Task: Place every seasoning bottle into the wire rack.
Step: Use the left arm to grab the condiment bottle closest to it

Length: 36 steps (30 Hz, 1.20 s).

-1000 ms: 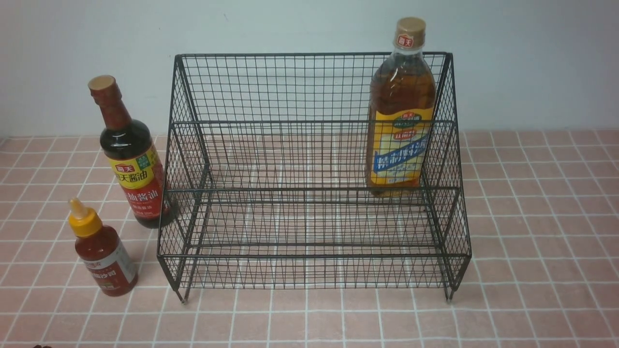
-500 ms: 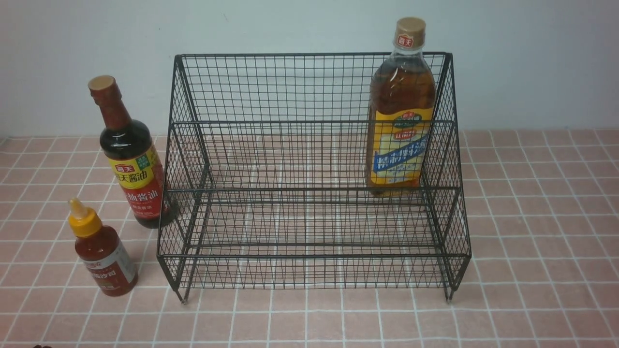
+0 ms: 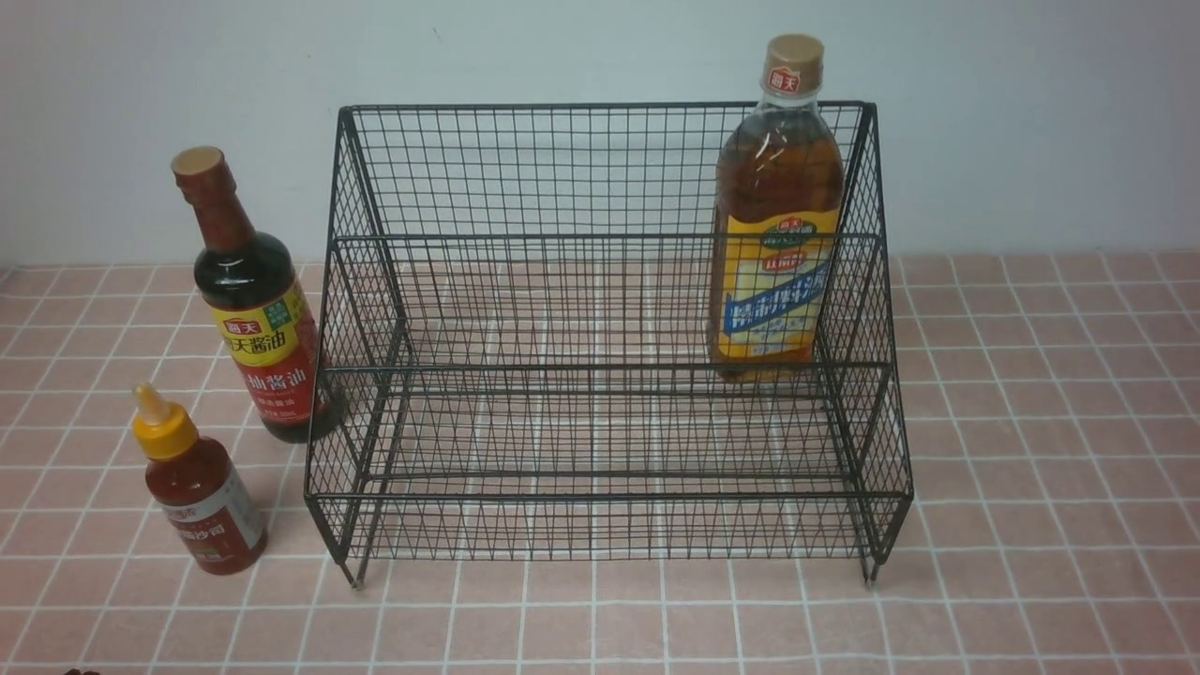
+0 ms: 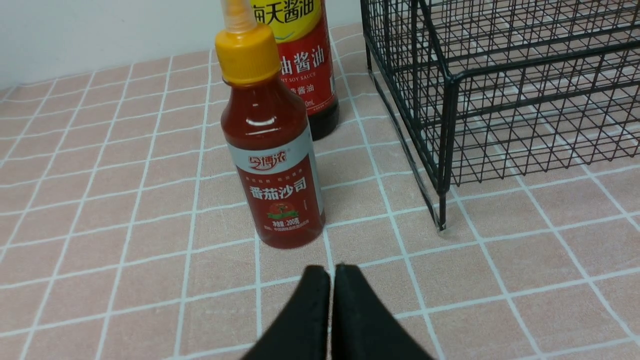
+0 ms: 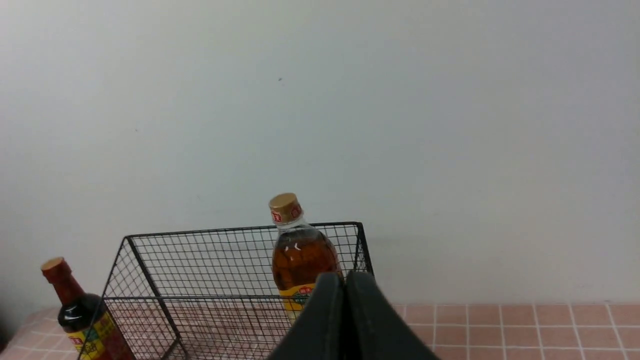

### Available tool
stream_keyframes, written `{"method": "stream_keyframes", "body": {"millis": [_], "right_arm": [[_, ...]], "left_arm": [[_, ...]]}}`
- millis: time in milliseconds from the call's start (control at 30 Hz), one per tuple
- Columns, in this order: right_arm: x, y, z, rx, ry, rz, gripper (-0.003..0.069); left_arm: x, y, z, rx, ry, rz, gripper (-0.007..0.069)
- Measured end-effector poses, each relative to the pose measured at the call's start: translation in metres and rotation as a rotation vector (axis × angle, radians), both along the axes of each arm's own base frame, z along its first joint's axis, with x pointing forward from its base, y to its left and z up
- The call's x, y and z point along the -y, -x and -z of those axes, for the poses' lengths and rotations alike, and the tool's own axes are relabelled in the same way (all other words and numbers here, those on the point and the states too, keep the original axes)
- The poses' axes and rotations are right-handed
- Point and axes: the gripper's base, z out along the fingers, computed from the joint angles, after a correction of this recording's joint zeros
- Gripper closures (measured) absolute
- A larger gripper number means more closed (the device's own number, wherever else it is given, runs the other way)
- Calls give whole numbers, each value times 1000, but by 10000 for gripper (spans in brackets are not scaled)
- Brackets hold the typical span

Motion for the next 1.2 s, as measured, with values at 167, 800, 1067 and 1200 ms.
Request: {"method": "stream_keyframes", "body": {"millis": [167, 800, 1067, 1200], "right_arm": [[-4, -2, 12, -36, -22, -29, 672], [-19, -9, 10, 220, 169, -130, 672], [-25, -25, 48, 245, 233, -79, 672], [-20, -34, 84, 175, 264, 58, 672]], "left_arm": [[0, 0, 0, 0, 0, 0, 631], [0, 0, 0, 0, 0, 0, 631], [0, 0, 0, 0, 0, 0, 631], [0, 0, 0, 0, 0, 0, 631]]}}
